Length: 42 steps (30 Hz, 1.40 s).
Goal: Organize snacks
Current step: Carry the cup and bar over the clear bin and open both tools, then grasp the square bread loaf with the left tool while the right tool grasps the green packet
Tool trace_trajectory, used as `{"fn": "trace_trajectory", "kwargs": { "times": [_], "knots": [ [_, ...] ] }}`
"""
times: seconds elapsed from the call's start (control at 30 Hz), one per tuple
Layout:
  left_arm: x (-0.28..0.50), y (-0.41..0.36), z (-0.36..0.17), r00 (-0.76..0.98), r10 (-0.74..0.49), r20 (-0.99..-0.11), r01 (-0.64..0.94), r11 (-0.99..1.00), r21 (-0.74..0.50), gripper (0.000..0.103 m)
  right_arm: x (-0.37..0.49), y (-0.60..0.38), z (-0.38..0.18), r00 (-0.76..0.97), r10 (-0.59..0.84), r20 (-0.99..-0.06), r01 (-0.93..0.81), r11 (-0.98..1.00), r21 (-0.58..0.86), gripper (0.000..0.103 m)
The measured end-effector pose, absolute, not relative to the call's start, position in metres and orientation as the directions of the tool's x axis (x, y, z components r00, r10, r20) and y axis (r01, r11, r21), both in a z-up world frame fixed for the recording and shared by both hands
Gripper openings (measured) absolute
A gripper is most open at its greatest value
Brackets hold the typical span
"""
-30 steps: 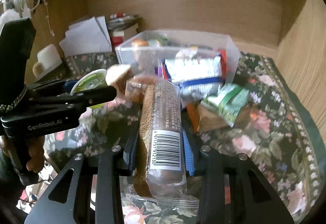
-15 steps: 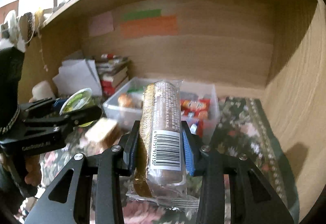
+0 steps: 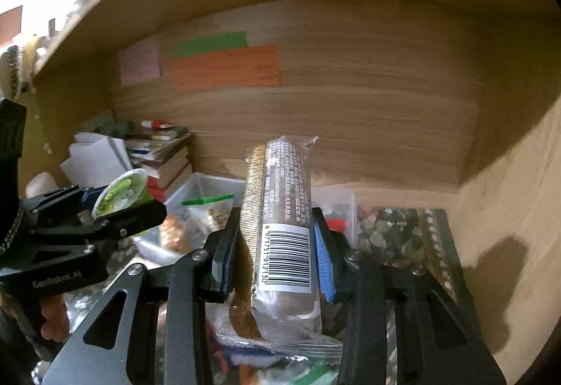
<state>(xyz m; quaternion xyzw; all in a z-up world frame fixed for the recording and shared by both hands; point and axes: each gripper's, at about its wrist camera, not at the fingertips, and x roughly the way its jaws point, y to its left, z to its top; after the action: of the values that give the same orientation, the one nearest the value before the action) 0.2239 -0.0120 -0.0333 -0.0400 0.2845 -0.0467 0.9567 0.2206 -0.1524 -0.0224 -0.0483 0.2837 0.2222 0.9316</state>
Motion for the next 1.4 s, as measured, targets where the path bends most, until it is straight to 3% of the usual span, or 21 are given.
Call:
{"fn": "trace_trajectory", "kwargs": {
  "times": [0.6, 0.77, 0.97, 1.4],
  "knots": [
    [0.29, -0.017, -0.078, 0.744, -0.123, -0.657, 0.062, 0.991, -0.115, 0.058, 0.287, -0.141, -0.074, 0.633, 0.324, -0.703, -0.425, 0.904, 0.034, 0.035],
    [0.298, -0.014, -0.083, 0.725, -0.135, -0.675, 0.059, 0.989, -0.134, 0.059, 0.283, -0.144, -0.068, 0.644, 0.329, -0.691, -0.422, 0.906, 0.039, 0.037],
    [0.279, -0.012, -0.064, 0.78, -0.113, -0.615, 0.054, 0.992, -0.113, 0.072, 0.268, -0.154, -0.051, 0.674, 0.343, -0.654, -0.425, 0.904, 0.036, 0.039],
    [0.202, 0.009, -0.037, 0.838, -0.047, -0.544, 0.028, 0.999, -0.042, 0.085, 0.21, -0.184, -0.032, 0.715, 0.376, -0.589, -0.426, 0.903, 0.06, 0.054]
  ]
}}
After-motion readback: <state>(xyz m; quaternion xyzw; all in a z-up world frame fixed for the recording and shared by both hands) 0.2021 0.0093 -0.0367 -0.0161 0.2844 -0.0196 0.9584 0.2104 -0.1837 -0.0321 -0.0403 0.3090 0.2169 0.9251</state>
